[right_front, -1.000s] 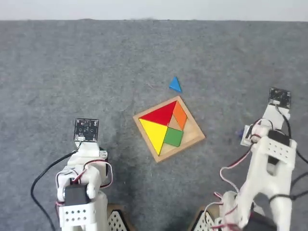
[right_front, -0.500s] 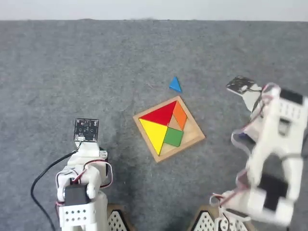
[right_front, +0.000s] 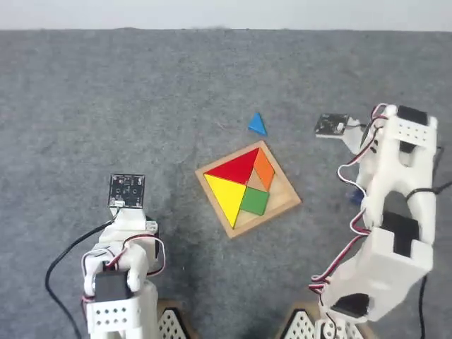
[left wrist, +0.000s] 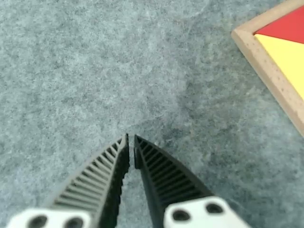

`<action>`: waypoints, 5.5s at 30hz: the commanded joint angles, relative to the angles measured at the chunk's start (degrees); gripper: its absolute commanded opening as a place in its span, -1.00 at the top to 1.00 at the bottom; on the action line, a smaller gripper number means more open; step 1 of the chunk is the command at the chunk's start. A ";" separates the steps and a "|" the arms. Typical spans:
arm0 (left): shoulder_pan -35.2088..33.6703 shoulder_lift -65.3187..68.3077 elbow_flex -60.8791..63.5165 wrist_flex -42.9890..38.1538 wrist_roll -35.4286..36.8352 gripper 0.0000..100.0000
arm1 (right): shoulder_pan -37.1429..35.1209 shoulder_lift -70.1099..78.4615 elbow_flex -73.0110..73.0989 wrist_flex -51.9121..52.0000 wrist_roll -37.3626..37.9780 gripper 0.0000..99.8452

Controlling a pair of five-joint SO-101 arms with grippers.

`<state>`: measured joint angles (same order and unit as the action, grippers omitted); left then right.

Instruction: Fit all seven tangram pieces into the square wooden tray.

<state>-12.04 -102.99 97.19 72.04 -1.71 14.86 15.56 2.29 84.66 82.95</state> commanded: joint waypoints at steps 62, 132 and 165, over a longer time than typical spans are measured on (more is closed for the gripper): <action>-0.09 -1.05 -0.75 0.18 0.97 0.96 | -28.62 -17.54 11.34 -7.60 -62.59 0.71; -0.09 -1.05 -0.75 0.18 0.97 0.96 | -34.33 -7.25 5.98 -12.26 -100.84 0.99; -0.09 -1.05 -0.75 0.18 0.97 0.96 | -28.18 44.18 -58.64 -14.46 -99.08 0.18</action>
<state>-12.04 -102.99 97.19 72.04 -1.71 -15.12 58.37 -50.20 67.25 -13.93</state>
